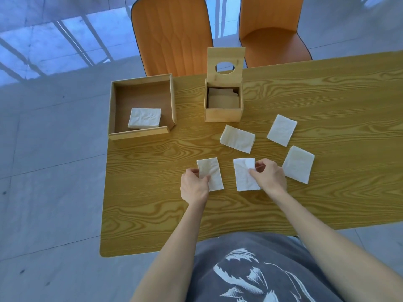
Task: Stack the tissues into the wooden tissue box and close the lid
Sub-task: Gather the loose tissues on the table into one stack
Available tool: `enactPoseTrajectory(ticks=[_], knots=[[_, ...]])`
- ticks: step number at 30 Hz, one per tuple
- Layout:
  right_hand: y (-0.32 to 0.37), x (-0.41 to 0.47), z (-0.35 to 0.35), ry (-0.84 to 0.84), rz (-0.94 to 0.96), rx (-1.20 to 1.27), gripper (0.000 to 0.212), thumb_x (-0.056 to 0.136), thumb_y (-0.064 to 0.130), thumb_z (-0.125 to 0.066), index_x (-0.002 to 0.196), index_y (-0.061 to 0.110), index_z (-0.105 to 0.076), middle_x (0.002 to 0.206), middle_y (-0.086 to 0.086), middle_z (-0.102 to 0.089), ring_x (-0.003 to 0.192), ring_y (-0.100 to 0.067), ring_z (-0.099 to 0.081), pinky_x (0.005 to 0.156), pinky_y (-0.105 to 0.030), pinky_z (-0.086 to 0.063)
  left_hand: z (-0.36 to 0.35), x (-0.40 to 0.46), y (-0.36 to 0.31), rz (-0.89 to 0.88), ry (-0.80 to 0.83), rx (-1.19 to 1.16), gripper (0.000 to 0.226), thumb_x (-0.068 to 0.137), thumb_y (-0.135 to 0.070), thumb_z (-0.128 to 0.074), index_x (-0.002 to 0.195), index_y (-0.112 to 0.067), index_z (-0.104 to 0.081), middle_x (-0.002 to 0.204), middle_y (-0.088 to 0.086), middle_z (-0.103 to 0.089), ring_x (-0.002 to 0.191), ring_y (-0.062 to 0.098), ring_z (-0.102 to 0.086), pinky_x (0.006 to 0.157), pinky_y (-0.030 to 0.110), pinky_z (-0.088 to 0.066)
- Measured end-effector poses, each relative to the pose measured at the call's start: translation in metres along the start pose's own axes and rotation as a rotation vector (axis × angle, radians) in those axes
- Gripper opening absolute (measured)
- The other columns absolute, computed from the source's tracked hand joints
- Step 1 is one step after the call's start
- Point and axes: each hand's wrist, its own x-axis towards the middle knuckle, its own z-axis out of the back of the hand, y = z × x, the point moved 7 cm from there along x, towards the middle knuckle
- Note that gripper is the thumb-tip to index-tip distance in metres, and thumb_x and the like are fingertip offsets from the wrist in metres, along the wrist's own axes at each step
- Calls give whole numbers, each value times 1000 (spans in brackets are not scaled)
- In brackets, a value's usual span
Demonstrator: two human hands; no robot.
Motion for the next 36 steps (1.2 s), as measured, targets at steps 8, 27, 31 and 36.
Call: enactPoseTrajectory(ticks=[8,27,31,36], knots=[[-1,3,-16,210,-3,552,21,86,20,-74,106,14,-70,101,-1,-75,90,-16,-72,72,-34,-60,4,0,3,-24,12,-107,22,88,-34,-70,107,-23,-70,102,-7,-74,86,13,-63,71,29,-44],[58,-12,-70,313,78,417,27,83,23,-77,106,11,-71,100,-5,-75,91,-19,-71,79,-41,-61,4,5,12,-15,112,-267,30,96,-45,-58,103,-21,-75,97,-4,-77,90,16,-71,83,38,-58],[68,-15,-58,140,219,37,30,83,39,-74,104,18,-72,99,3,-73,93,-17,-67,75,-36,-56,4,4,15,-32,79,-237,25,86,-38,-72,108,-25,-73,96,-8,-76,83,7,-70,72,31,-56],[81,9,-26,-47,301,-57,29,90,34,-67,113,16,-68,107,-3,-70,101,-22,-62,72,-34,-52,3,6,17,6,54,-238,20,86,-38,-72,103,-28,-71,94,-11,-75,86,11,-70,78,36,-57]])
